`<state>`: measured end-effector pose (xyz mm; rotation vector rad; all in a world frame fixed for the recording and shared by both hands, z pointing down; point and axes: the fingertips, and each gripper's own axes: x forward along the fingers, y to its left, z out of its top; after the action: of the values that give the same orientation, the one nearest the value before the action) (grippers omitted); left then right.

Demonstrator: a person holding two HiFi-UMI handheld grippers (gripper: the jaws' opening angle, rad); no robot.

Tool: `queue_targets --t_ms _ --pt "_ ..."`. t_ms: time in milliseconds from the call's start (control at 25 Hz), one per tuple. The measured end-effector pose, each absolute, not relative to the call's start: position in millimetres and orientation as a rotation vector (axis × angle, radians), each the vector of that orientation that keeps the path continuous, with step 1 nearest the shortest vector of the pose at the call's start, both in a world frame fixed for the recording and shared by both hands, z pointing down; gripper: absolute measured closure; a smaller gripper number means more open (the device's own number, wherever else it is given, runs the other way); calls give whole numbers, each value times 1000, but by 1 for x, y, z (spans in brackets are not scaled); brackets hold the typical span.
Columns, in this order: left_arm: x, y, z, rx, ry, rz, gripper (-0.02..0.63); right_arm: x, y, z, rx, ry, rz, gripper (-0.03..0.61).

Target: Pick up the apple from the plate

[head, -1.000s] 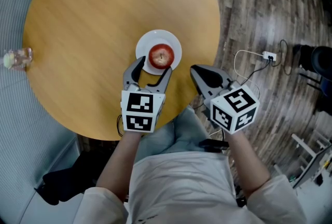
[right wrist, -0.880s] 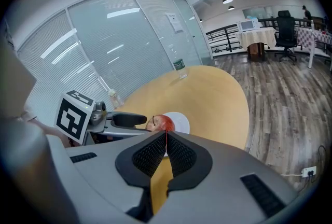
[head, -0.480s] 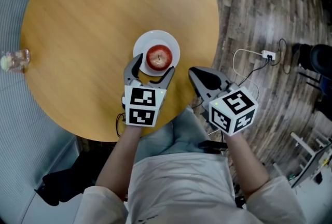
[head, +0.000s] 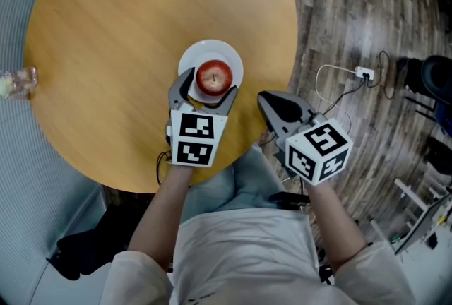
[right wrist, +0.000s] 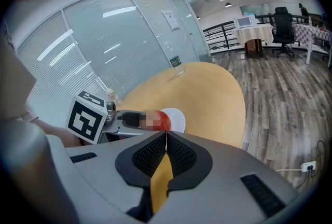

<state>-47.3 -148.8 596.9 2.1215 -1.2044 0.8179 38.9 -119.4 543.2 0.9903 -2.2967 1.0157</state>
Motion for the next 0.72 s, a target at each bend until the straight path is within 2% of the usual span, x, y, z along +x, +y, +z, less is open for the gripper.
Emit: queue_targets --t_ms 720 --pt "-48 -145 606 2101 -1185 844 224 43 -111 545 990 -2291 1024 548"
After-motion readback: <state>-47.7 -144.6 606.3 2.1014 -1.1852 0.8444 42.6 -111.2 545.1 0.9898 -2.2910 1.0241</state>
